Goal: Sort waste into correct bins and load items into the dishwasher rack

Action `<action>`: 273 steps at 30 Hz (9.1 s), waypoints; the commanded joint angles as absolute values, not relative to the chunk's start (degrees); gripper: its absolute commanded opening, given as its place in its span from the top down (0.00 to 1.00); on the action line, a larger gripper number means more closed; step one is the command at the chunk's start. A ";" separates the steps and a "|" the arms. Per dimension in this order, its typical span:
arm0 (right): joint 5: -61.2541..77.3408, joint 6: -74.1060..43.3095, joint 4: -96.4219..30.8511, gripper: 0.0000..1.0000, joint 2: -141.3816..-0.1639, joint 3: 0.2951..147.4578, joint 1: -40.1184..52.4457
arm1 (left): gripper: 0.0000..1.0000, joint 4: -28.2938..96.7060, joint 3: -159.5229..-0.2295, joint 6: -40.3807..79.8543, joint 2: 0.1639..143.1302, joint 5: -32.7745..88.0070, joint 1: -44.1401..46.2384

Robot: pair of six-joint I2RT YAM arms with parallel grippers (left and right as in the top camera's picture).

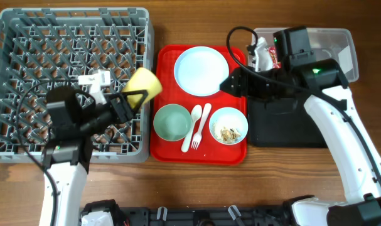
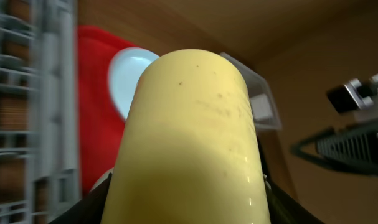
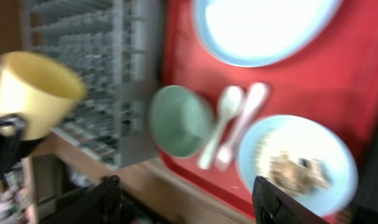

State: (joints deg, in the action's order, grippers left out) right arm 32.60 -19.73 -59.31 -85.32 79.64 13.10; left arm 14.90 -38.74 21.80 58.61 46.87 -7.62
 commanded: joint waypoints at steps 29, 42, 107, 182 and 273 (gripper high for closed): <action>14.83 -16.69 -68.66 0.34 -80.55 80.03 7.42 | 0.91 54.74 -56.73 14.98 74.46 2.94 -15.66; 14.94 -16.58 -70.13 0.33 -80.55 80.03 7.42 | 0.00 47.86 -60.93 15.03 77.12 2.94 -15.66; 4.19 -36.21 -45.25 0.79 -103.31 64.75 36.91 | 0.00 64.10 -61.82 23.40 69.45 -0.32 7.22; 68.07 -4.56 -53.56 0.96 -93.56 57.39 -23.40 | 0.00 64.12 -61.82 23.35 69.45 -0.34 7.22; 51.31 -13.61 -34.46 0.96 -84.12 62.89 -4.16 | 0.00 63.90 -61.82 22.96 69.45 -0.34 7.22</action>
